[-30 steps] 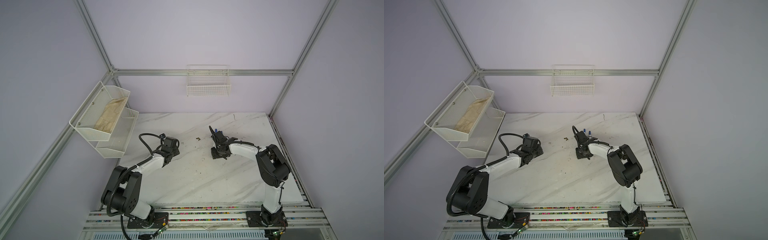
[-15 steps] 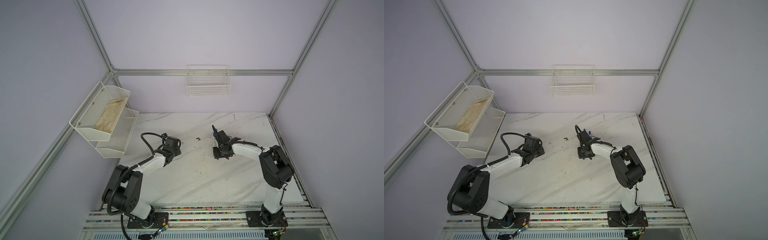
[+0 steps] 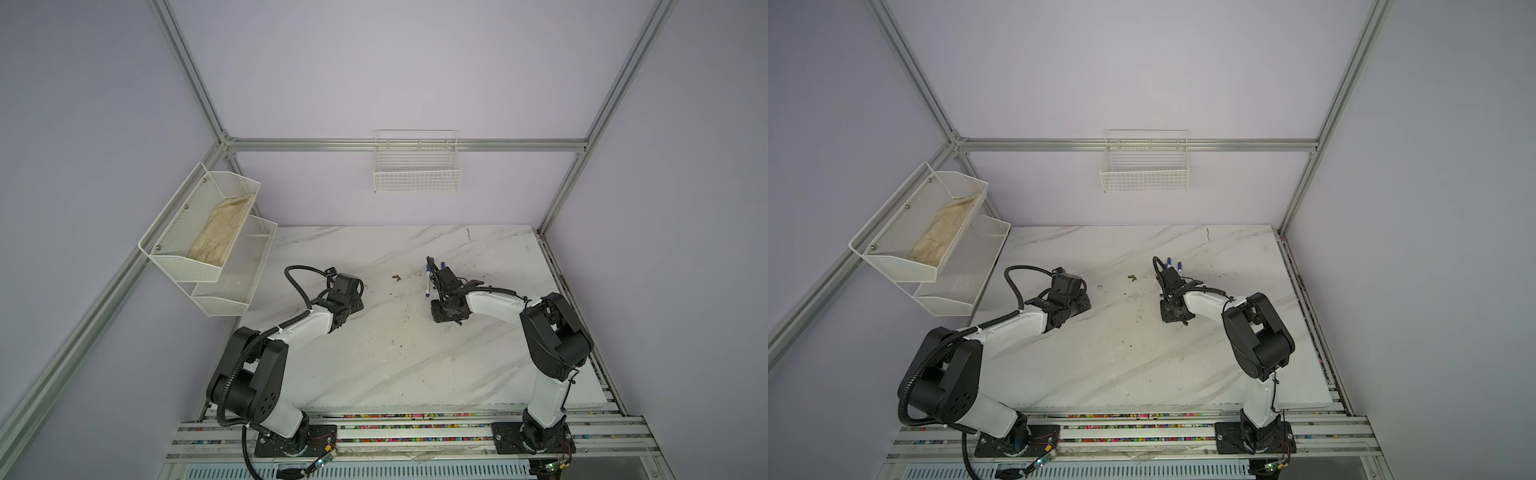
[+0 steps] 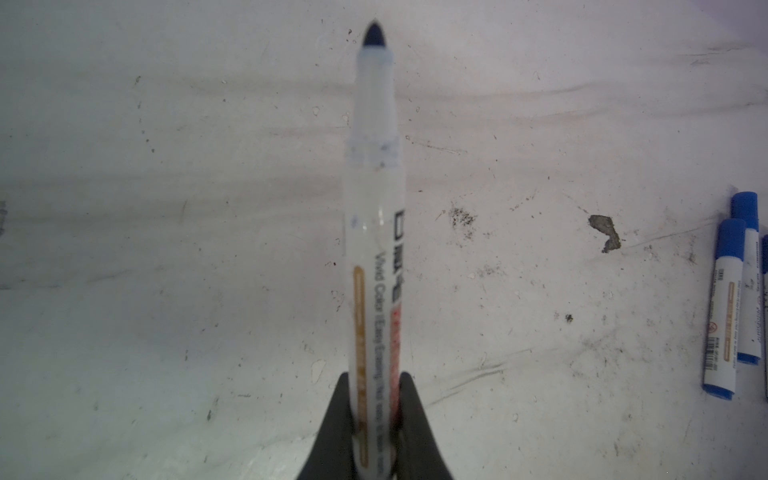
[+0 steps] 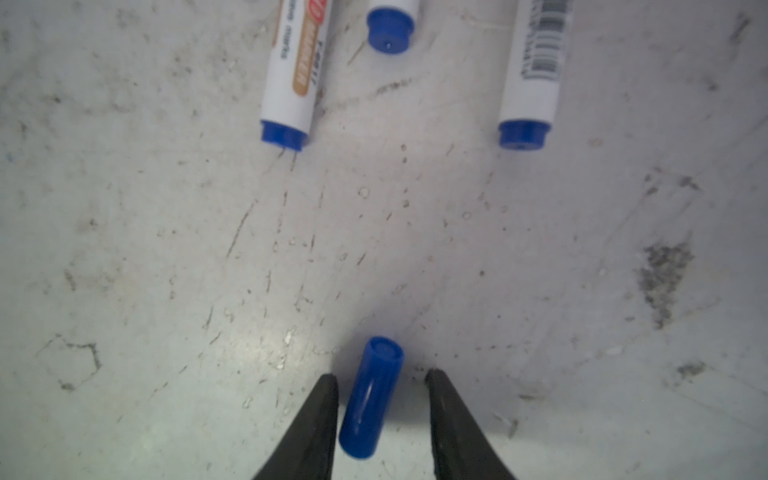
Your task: Insert the pens into the pen caps
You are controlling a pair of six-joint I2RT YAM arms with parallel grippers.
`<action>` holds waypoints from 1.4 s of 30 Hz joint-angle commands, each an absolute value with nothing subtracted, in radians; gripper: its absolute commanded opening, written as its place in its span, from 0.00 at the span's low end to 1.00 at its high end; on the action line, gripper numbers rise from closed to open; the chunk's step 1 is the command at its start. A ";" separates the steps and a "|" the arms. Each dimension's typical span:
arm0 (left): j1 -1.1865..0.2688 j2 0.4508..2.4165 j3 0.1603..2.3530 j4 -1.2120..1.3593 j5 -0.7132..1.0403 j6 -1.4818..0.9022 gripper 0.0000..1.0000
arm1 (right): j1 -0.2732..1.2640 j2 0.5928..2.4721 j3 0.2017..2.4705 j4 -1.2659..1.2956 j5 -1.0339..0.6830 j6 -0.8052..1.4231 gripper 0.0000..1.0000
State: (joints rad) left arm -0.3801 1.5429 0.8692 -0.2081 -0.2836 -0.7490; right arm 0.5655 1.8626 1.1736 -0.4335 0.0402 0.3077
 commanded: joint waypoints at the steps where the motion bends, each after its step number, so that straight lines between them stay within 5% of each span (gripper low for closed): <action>1: -0.390 1.546 0.965 -0.195 -0.286 -0.760 0.00 | 0.561 1.887 1.166 -0.437 0.023 0.316 0.34; 5: -0.403 1.545 0.963 -0.192 -0.275 -0.747 0.00 | 0.559 1.914 1.173 -0.425 0.010 0.311 0.26; 11: -0.428 1.549 0.968 -0.146 -0.211 -0.682 0.00 | 0.532 1.896 1.178 -0.396 -0.039 0.308 0.00; 22: -0.550 1.555 0.899 0.365 0.360 -0.449 0.00 | 0.507 1.450 1.058 0.097 -0.168 0.324 0.00; 29: -0.630 1.584 0.920 0.404 0.346 -0.367 0.00 | 0.507 1.456 1.066 0.239 -0.343 0.350 0.00; 42: -0.670 1.577 0.911 0.418 0.269 -0.314 0.00 | 0.505 1.440 1.062 0.246 -0.384 0.362 0.00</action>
